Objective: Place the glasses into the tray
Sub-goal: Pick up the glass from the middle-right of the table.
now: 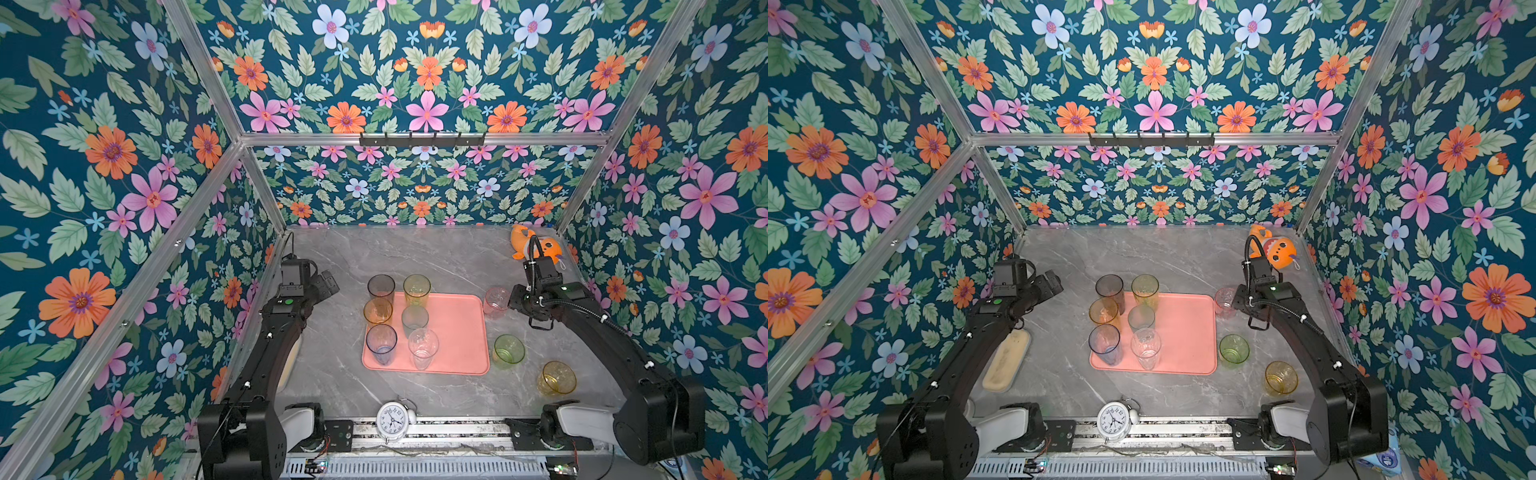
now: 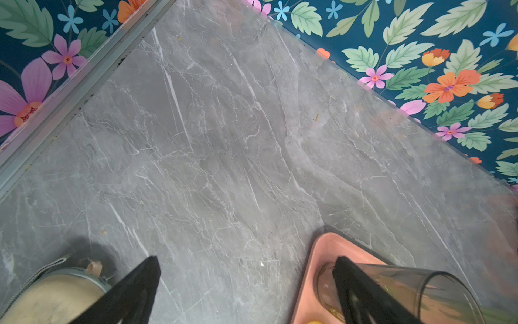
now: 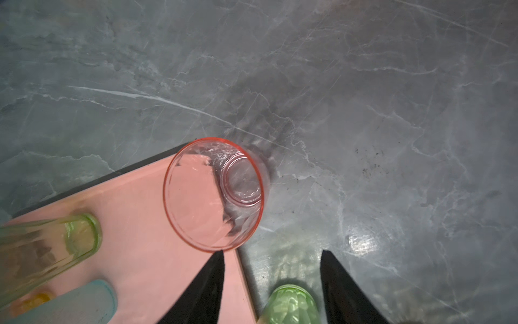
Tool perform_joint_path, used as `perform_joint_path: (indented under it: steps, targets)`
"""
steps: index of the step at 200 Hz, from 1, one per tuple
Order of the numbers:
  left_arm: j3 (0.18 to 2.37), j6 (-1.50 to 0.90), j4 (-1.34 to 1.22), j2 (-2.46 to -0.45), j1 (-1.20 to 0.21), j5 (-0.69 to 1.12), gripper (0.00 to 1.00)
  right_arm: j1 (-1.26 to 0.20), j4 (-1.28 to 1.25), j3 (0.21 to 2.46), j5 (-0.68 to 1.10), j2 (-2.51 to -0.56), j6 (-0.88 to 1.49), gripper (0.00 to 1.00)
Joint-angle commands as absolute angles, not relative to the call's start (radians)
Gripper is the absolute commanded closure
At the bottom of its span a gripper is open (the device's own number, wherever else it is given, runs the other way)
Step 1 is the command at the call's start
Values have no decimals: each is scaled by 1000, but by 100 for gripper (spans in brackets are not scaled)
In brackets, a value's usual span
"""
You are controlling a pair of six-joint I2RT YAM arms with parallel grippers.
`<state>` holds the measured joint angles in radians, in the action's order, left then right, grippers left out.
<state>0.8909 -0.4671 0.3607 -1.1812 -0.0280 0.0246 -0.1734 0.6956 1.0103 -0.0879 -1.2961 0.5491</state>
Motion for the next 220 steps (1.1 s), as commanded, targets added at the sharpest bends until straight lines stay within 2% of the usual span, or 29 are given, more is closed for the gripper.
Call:
perform_joint_path:
  steps: [1,120,186,220]
  targets:
    - [901,-457,356,-1183,-28,26,0,-162,656,1028,-109,-1339,540,44]
    - [892,-453,361,-1181,-26,25,0,-132,585,1029,-23,-1461,540,56]
    - [887,-453,362,-1180,-26,29,1,-132,569,1006,-18,-1483,541,71]
    - [885,-453,365,-1174,-27,30,1,-133,572,1006,-25,-1488,537,82]
